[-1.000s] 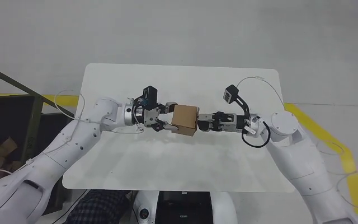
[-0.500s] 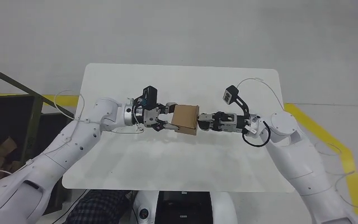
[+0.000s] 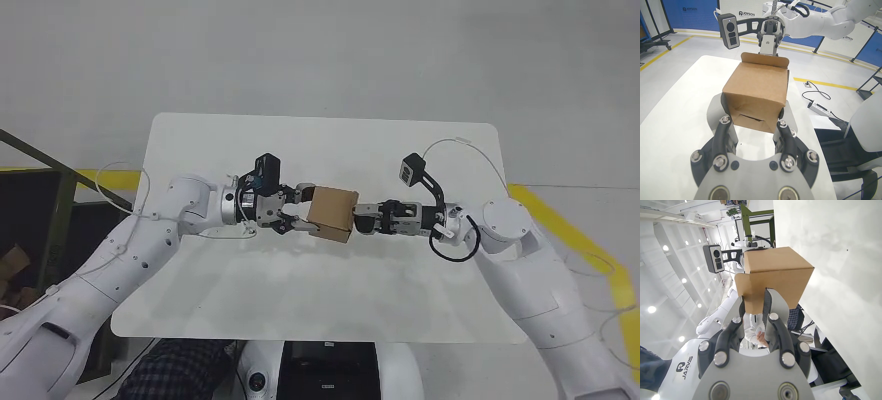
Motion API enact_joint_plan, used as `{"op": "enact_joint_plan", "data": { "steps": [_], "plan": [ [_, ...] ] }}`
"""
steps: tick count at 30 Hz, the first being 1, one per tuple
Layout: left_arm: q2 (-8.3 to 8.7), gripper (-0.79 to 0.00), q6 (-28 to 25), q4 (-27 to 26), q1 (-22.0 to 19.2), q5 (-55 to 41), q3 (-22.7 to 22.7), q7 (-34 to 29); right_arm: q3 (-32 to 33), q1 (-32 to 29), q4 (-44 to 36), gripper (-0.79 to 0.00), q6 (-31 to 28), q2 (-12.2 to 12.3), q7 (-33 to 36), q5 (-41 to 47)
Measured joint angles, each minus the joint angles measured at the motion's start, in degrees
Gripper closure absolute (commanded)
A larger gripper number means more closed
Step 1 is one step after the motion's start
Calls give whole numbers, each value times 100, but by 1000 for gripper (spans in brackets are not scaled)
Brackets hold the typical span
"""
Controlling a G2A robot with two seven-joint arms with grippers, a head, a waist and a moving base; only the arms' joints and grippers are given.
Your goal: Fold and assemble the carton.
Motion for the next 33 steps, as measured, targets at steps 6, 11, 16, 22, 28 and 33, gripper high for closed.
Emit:
{"op": "enact_joint_plan", "data": {
  "steps": [6,11,16,22,28,33],
  "plan": [
    [-7,-163,0,7,6,-9,-7,-34,43,-5,-10,-259,19,14,1,-84],
    [-18,-160,0,5,-1,-13,-3,-43,42,-25,-27,-246,71,24,23,-168],
    [-21,-154,0,11,2,-4,-18,-32,49,-26,0,-222,71,26,4,-191],
    [-18,-151,0,15,20,-3,-32,4,88,-68,0,-185,26,30,-1,-129],
    [-27,-145,0,45,29,-9,-7,25,60,-109,56,-154,18,23,-20,-91],
    [-41,-135,0,113,15,-111,80,-35,-50,-105,232,-225,111,5,-65,-157]
  ]
}}
